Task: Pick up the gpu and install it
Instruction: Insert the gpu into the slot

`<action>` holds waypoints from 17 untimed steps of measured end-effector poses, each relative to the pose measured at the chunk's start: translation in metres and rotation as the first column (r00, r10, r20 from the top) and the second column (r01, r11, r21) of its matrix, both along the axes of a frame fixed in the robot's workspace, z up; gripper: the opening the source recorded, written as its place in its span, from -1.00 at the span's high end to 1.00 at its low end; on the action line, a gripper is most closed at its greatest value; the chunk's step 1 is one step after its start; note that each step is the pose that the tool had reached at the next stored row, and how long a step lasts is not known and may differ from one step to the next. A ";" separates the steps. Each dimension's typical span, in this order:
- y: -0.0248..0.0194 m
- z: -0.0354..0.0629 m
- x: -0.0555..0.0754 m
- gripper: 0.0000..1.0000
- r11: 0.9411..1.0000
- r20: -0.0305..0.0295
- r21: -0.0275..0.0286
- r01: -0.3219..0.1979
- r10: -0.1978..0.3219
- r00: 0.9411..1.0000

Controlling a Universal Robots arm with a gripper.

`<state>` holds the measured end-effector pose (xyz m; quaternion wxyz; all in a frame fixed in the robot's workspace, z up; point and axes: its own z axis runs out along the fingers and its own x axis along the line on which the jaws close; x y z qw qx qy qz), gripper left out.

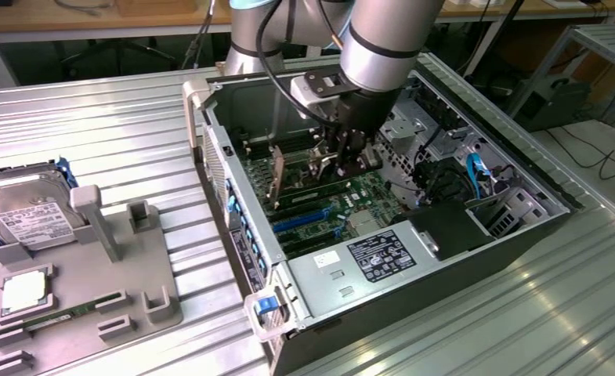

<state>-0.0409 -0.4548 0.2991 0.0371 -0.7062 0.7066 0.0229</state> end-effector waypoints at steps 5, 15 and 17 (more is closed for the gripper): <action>0.0000 -0.0049 0.000 0.44 1.000 -0.001 0.006 0.000 0.000 1.000; -0.0167 -0.0204 -0.021 0.44 1.000 -0.003 -0.017 0.023 -0.023 1.000; -0.0164 -0.0257 -0.025 0.44 1.000 -0.003 -0.017 0.023 -0.023 1.000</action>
